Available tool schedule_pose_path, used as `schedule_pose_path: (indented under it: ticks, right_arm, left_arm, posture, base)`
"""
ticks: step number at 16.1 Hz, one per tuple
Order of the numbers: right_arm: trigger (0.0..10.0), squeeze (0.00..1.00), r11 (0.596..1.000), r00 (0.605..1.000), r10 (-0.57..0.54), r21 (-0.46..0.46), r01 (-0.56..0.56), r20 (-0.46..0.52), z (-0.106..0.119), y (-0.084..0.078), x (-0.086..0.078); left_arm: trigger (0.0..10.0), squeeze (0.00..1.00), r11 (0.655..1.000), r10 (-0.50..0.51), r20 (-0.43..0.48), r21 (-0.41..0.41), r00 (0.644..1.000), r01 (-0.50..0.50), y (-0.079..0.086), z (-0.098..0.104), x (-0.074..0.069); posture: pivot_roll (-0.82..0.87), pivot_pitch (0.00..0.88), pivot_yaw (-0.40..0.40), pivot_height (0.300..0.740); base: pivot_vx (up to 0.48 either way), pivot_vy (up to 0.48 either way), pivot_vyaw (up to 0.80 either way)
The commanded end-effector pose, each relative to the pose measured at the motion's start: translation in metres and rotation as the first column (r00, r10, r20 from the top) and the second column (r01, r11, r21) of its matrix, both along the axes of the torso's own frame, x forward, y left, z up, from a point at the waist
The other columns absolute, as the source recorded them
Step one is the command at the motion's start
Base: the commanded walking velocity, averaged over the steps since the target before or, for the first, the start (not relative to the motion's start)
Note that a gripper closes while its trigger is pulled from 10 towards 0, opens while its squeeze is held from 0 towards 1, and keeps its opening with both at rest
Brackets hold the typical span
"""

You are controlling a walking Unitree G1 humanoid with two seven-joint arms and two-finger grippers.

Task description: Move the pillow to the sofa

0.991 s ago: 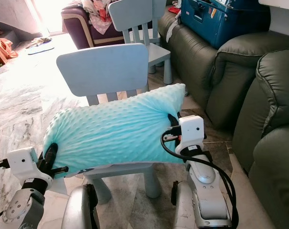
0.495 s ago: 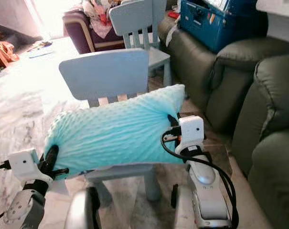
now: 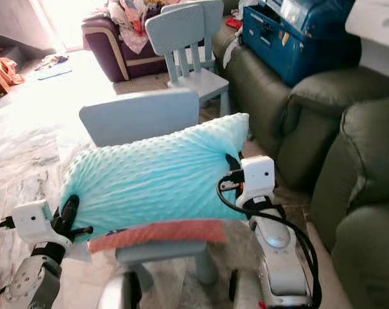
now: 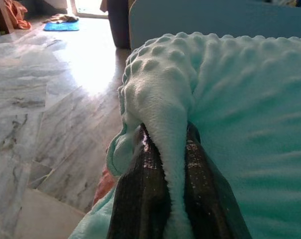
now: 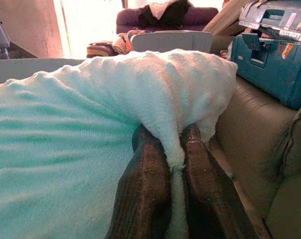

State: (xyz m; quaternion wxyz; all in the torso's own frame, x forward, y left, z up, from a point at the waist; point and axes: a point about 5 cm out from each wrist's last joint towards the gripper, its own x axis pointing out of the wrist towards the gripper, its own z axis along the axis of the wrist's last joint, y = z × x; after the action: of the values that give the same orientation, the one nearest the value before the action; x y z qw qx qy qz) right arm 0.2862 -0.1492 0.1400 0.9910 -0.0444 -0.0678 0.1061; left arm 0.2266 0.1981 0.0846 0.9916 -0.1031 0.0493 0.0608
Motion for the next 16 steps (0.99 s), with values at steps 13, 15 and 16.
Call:
schedule_pose_path:
  ticks: [13,15,16]
  right_arm:
    - [0.0,0.0,1.0,0.998,-0.005,-0.007,0.005,0.055,0.01,0.0016,0.0025]
    - [0.0,0.0,1.0,0.998,-0.007,-0.002,0.007,0.058,0.0102,0.0014,0.0023]
    - [0.0,0.0,1.0,0.998,-0.006,-0.002,0.007,0.058,0.0103,0.0017,0.0024]
  left_arm:
    - [10.0,0.0,1.0,0.018,-0.009,0.025,1.0,-0.018,0.0086,-0.0023,0.0008]
    - [10.0,0.0,1.0,0.014,-0.009,0.023,1.0,-0.014,0.0082,-0.0026,0.0009]
    - [10.0,0.0,1.0,0.013,-0.008,0.021,1.0,-0.013,0.0082,-0.0028,0.0008]
  posture:
    - [-0.18,0.0,0.125,0.74]
    - [-0.18,0.0,0.125,0.74]
    - [-0.18,0.0,0.125,0.74]
  base:
    - [0.0,0.0,0.0]
    - [0.0,0.0,0.0]
    - [0.0,0.0,0.0]
